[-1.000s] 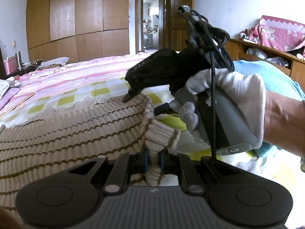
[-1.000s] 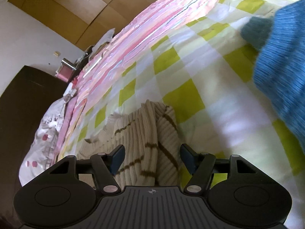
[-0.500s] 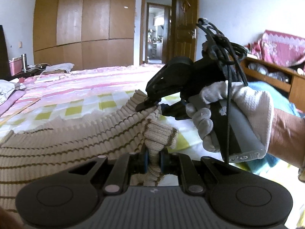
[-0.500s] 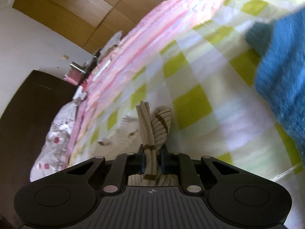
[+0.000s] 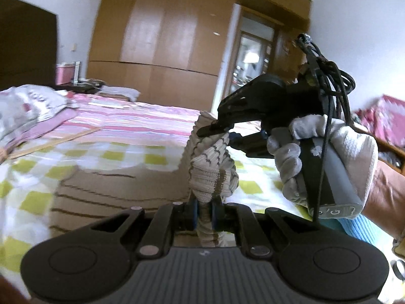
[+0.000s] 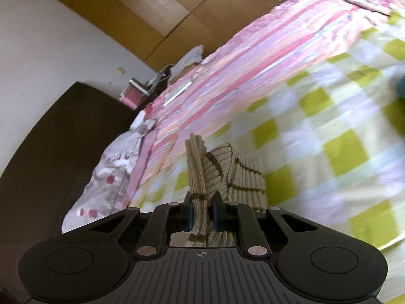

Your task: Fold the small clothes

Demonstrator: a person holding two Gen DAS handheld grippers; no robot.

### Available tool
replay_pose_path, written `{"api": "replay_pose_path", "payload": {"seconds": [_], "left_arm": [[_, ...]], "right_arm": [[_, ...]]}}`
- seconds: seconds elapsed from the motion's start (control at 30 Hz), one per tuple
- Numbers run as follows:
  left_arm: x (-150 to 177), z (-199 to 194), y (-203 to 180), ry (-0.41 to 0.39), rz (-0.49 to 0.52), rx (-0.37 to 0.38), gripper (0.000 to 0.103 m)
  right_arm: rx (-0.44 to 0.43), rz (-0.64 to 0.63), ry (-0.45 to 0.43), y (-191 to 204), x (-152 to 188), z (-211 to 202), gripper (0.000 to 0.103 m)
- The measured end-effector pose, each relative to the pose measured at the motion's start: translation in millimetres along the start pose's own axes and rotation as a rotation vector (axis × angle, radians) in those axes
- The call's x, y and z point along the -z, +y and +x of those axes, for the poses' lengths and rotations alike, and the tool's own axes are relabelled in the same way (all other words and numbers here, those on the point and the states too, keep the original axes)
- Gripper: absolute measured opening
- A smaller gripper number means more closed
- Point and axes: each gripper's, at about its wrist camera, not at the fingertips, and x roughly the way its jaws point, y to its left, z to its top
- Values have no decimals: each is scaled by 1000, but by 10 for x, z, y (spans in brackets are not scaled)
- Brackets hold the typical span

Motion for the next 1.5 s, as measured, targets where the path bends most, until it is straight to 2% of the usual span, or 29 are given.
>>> {"api": "replay_pose_path", "payload": {"seconds": [0.23,0.47,0.67,0.83,0.93,1.07,1.17,1.33,1.5], "left_arm": [[63,-235,523,-28,-55,-85,16],[207,-356,970,-9,-111,-156,16],[310,-339,1207,38,-145,-179,16],[376,-382,1273,85,-156,-194,16],[393,-414,1278,104,-154,-199,16],[406,-528,1204,108,-139,-199,16],[406,-630,1150,111,-126,-215,17],[332,-813,1158,71,-118,-257,18],[191,-814,1179,20,-140,-232,22]], "right_arm": [[-32,-96,62,731,253,409,14],[-25,-170,154,1239,645,913,14],[20,-235,219,1471,982,1300,14],[56,-288,271,1543,1229,1560,15],[50,-295,309,1543,1299,1659,18],[37,-315,325,1595,1298,1652,25],[-9,-317,342,1639,1281,1562,39],[-52,-331,309,1705,1217,1339,39],[-45,-407,251,1686,1105,1008,39]]}}
